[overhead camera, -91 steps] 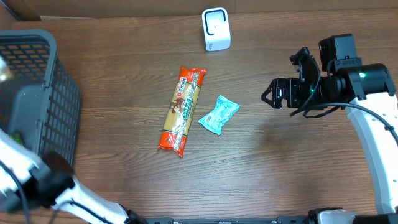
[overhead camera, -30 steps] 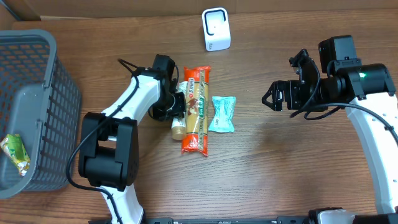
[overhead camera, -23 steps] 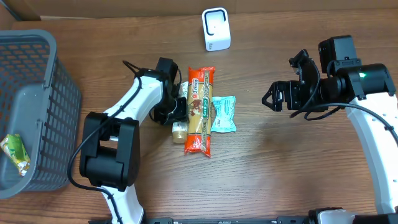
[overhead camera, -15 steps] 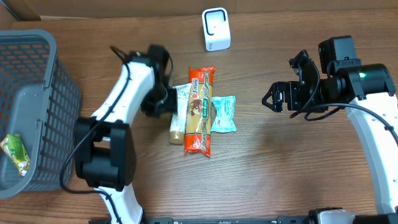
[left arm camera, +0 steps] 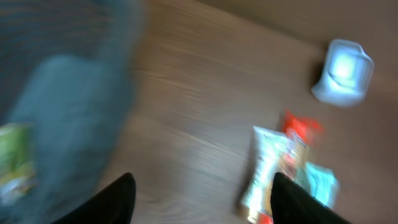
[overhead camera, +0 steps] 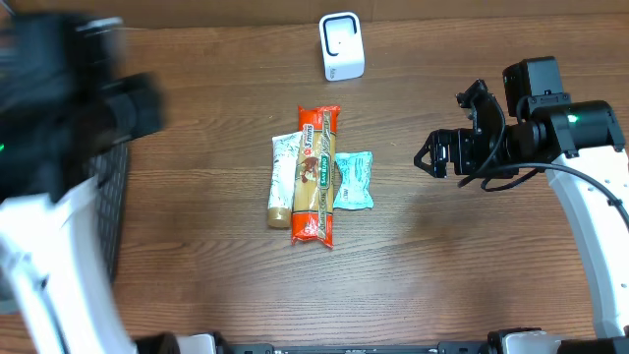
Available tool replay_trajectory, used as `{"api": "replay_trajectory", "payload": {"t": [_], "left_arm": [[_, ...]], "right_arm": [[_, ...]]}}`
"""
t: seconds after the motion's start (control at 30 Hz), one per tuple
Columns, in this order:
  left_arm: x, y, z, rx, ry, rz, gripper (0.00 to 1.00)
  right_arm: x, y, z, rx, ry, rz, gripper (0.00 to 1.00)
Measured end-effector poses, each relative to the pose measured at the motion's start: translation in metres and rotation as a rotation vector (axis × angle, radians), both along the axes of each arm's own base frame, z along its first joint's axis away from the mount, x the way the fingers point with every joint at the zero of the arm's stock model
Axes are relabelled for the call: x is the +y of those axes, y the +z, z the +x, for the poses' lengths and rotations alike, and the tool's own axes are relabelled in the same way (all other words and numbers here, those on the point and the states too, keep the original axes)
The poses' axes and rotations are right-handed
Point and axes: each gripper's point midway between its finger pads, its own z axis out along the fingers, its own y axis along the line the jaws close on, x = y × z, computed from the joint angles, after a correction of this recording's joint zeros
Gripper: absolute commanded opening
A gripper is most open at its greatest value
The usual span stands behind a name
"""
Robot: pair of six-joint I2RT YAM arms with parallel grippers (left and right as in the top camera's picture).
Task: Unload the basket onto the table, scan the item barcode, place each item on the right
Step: 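Release the Pantene tube and move the left gripper back to the basket, then grasp the green tea bottle in the basket with the left gripper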
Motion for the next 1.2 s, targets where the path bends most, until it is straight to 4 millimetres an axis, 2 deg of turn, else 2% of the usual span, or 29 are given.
{"api": "replay_trajectory", "payload": {"t": [0.03, 0.1, 0.2, 0.27, 0.37, 0.47, 0.6, 0.8, 0.9, 1.03, 1.1, 1.2], "left_arm": [[0.017, 0.004, -0.010, -0.011, 0.063, 0.002, 0.66], [0.062, 0.009, -0.037, -0.025, 0.236, 0.008, 0.63], [0.113, 0.006, -0.063, -0.027, 0.444, -0.013, 0.62], [0.145, 0.000, -0.072, -0.034, 0.560, -0.025, 0.62], [0.177, -0.013, -0.070, -0.034, 0.640, -0.031, 0.62], [0.197, -0.040, -0.060, 0.030, 0.673, -0.047, 0.62], [0.218, -0.095, -0.052, 0.188, 0.709, -0.087, 0.59], [0.239, -0.181, -0.067, 0.425, 0.783, -0.122, 0.60], [0.252, -0.213, -0.086, 0.472, 0.832, -0.122, 0.60], [0.262, -0.245, -0.101, 0.497, 0.825, -0.123, 0.61], [0.265, -0.262, -0.106, 0.505, 0.795, -0.122, 0.62], [0.268, -0.277, -0.102, 0.495, 0.716, -0.106, 0.64]], "right_arm": [[0.000, 0.000, 0.000, -0.001, 0.001, 0.000, 1.00], [0.000, 0.000, 0.001, -0.004, 0.000, 0.001, 1.00], [0.000, 0.001, 0.003, -0.016, 0.000, 0.002, 1.00], [0.000, 0.001, 0.004, -0.018, 0.000, 0.002, 1.00], [0.000, 0.001, 0.004, -0.017, 0.000, 0.002, 1.00], [0.000, 0.001, 0.003, -0.016, 0.000, 0.002, 1.00], [0.000, 0.001, 0.004, -0.016, 0.000, 0.001, 1.00], [0.000, 0.001, 0.004, -0.017, 0.000, 0.001, 1.00], [-0.001, 0.001, 0.004, -0.017, -0.002, -0.006, 1.00], [-0.003, 0.000, 0.004, -0.018, -0.005, -0.017, 1.00], [-0.004, -0.001, 0.004, -0.018, -0.008, -0.022, 1.00], [-0.004, -0.001, 0.004, -0.016, -0.009, -0.027, 1.00]]}}
